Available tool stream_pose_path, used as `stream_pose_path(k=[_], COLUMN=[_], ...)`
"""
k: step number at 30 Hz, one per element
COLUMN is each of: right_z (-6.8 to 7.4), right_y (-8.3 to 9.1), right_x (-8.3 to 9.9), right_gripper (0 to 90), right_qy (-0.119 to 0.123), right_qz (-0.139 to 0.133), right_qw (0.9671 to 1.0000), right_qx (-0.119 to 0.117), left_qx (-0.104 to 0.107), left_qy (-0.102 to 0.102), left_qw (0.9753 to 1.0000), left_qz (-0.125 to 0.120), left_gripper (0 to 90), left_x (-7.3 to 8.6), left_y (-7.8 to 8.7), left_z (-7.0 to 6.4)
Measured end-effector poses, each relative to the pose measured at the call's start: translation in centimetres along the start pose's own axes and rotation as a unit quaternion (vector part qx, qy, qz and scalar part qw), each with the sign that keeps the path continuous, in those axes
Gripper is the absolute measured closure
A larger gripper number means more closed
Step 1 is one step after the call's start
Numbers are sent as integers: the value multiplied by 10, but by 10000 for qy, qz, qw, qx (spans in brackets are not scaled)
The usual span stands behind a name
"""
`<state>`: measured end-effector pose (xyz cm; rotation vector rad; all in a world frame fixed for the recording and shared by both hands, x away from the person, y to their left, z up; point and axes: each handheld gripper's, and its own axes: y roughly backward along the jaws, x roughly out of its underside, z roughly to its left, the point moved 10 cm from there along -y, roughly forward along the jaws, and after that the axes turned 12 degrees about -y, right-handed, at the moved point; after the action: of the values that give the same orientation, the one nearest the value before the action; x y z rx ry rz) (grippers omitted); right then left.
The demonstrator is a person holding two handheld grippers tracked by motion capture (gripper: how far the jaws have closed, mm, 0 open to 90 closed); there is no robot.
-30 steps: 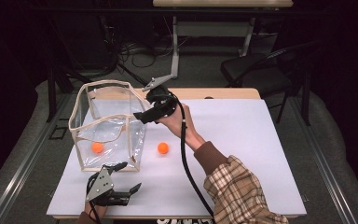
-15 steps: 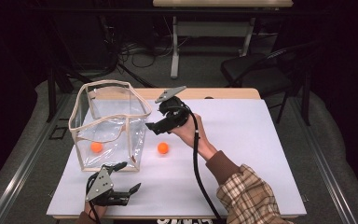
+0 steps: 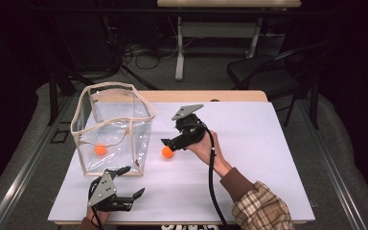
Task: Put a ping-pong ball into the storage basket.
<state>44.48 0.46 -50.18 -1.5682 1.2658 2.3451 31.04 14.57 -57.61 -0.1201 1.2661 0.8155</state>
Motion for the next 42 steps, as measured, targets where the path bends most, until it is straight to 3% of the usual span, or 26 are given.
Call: stream_pose_path(k=[18,28,42], right_z=[-6,-10,-12], right_y=[-8,-11,-21], right_x=[42,54,64], right_gripper=[64,3,0], right_qy=[-242,-252,-245], right_qz=[126,232,333], right_qw=[9996,9993,9988], right_qx=[14,143,251], left_qx=[8,1,-1], left_qy=[-18,-16,-19], left_qw=[10000,10000,10000], left_qz=[-16,-17,-20], left_gripper=[158,158,158], left_x=[0,0,0], left_y=[1,1,2], left_z=[0,0,0])
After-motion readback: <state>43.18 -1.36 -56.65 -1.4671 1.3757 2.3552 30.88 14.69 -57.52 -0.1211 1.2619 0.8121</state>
